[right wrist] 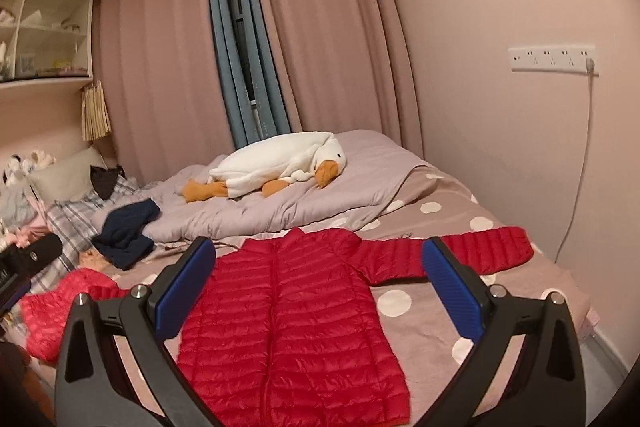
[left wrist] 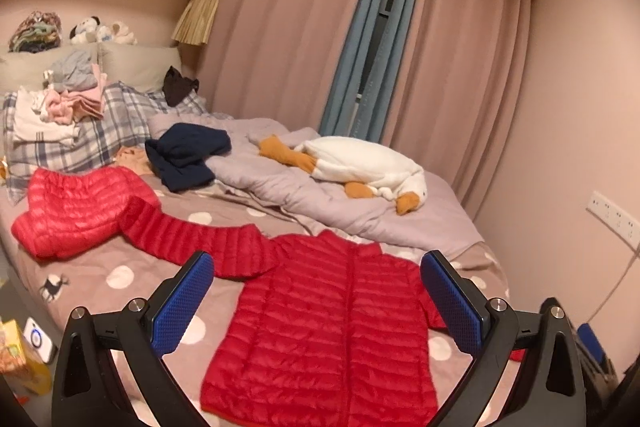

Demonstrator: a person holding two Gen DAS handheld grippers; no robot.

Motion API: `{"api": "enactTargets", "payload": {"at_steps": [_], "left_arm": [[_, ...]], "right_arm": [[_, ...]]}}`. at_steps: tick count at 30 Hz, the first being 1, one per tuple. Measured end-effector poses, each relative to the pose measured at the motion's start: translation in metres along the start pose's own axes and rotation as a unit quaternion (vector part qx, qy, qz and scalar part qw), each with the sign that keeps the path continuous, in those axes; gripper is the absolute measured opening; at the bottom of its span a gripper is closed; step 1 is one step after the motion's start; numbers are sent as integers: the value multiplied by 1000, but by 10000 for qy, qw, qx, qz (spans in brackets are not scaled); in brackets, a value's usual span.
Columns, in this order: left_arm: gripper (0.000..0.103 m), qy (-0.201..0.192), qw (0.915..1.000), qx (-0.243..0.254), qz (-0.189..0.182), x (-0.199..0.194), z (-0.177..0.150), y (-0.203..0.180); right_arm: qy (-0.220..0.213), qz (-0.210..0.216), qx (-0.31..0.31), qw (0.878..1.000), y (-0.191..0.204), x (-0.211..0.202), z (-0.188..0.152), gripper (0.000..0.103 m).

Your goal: Fold large clothes

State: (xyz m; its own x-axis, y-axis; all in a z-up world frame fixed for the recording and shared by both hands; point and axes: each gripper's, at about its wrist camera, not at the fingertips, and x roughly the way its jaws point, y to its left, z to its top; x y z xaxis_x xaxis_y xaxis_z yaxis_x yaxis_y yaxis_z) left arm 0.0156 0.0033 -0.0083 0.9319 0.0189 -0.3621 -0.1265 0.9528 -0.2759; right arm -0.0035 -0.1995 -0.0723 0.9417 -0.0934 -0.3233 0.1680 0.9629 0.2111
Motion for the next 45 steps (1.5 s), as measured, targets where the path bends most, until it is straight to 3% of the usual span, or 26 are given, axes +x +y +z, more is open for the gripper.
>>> {"api": "enactTargets", "payload": {"at_steps": [3,7,11,18,26,31,36,45], "left_arm": [[102,29,10000,-19,-30,0,0,1],[102,-7,10000,-73,64,-3,2,5],[102,-112,9997,-136,155,-5,2,8],[102,91,9997,-84,190,7,-1,8],[102,-141,9993,-317,109,-3,-6,24],[102,192,9993,-316,11,14,-7,24],[102,127,9983,-490,283,9,-12,37],[102,338,9979,-533,157,12,-12,36]], "right_arm": [[43,201,83,9998,-7,-2,1,103],[-10,44,85,10000,-8,-7,-1,103],[-12,160,123,9998,-8,-11,-1,103],[11,283,42,9996,-12,-3,5,103],[-26,362,-99,9993,-6,-5,3,103],[55,424,-118,9990,-3,6,2,103],[147,293,-7,9995,-5,7,-1,103],[235,207,-48,9995,-7,5,-1,103]]}}
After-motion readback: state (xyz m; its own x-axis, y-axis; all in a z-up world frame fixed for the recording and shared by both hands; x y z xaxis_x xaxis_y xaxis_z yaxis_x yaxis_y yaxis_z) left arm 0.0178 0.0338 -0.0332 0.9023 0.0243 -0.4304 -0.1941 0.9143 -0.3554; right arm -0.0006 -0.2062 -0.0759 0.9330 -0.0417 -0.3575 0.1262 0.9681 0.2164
